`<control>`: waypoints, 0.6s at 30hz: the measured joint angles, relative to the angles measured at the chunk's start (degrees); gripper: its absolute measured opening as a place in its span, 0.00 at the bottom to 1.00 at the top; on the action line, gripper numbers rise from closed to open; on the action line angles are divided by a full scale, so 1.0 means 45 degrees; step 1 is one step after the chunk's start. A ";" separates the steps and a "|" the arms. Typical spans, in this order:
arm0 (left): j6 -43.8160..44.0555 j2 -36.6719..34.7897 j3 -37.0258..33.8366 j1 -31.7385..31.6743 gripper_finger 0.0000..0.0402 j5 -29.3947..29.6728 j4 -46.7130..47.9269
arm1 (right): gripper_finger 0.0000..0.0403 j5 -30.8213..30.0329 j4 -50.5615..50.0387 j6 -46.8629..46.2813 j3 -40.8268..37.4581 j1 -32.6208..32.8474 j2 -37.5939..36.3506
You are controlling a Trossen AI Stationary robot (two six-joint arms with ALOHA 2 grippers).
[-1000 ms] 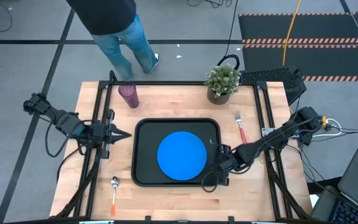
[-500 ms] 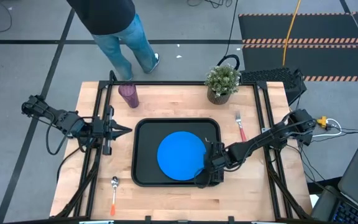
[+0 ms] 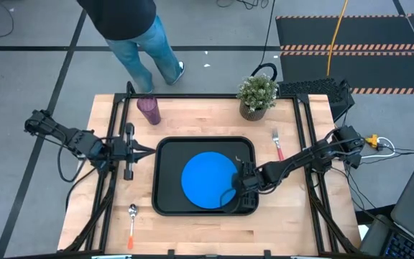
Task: Pick and place plate/cup/fork/spoon on tray
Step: Put the blue plate on the black serving tray
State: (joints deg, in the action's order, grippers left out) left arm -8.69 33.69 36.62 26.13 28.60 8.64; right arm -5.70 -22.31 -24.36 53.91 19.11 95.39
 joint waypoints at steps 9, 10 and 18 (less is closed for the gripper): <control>0.0034 0.0264 0.0005 -0.0224 0.02 0.0000 -0.0262 | 0.39 -0.0006 0.0158 0.0782 0.0000 -0.0612 0.0000; 0.0034 0.0268 0.0005 -0.0252 0.02 0.0000 -0.0244 | 0.39 -0.0004 0.0203 0.0850 0.0000 -0.0680 0.0000; 0.0058 0.0264 0.0005 -0.0316 0.02 0.0000 -0.0160 | 0.39 -0.0004 0.0244 0.0951 0.0000 -0.0879 0.0000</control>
State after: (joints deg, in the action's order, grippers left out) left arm -8.43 34.87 36.64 24.71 28.60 7.92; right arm -5.72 -21.21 -20.08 53.91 15.16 95.39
